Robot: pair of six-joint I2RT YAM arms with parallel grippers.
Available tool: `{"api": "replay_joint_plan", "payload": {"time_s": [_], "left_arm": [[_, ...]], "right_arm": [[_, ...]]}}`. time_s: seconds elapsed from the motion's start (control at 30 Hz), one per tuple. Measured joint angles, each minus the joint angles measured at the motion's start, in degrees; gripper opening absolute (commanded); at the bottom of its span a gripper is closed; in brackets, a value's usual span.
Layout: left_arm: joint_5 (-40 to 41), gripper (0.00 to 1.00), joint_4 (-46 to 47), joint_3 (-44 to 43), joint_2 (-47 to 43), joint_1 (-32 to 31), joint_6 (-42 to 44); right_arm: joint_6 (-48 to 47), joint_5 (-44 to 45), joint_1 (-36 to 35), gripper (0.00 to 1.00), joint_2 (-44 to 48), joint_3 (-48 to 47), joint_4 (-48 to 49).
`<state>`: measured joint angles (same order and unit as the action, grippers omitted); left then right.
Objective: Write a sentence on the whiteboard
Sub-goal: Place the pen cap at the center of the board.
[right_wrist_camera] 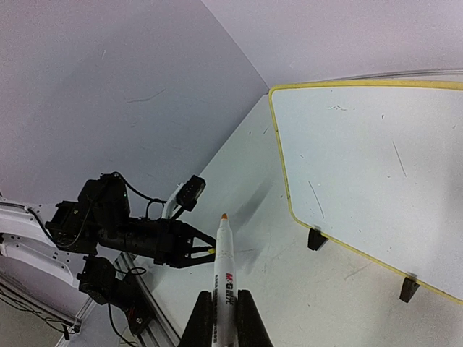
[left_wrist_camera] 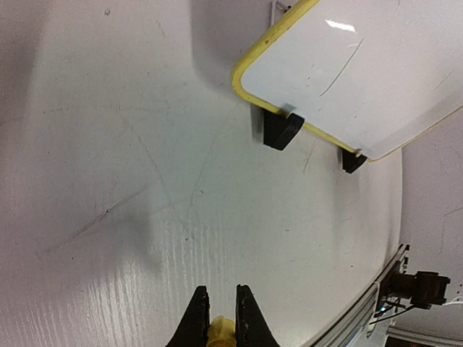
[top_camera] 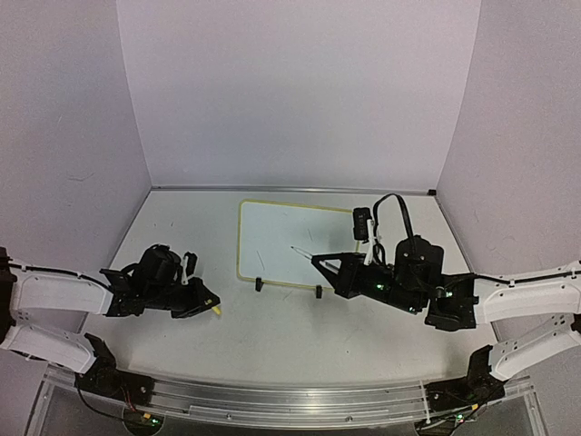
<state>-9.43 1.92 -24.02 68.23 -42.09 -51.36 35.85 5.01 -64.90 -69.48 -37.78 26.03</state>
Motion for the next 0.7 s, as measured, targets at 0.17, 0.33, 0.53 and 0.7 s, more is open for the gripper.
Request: {"api": "replay_joint_plan", "payload": {"time_s": [0.17,0.33,0.53,0.7], "left_arm": [[0.2,0.33,0.0,-0.9,5.2,-0.6,1.4],[0.5,0.59,0.1,-1.9,7.5,-0.6,2.3],[1.7,0.84,-1.0,-2.2,7.6,-0.6,3.9],[5.5,0.85,-6.0,-5.8,7.6,-1.5,6.5]], "right_arm": [[-0.1,-0.1,0.0,0.0,-1.6,-0.3,-0.5],[-0.1,-0.1,0.0,0.0,-1.7,-0.3,-0.7],[-0.1,0.4,0.0,0.0,-1.0,-0.3,-0.7],[-0.5,1.2,0.0,0.0,-0.1,-0.3,-0.6]]}}
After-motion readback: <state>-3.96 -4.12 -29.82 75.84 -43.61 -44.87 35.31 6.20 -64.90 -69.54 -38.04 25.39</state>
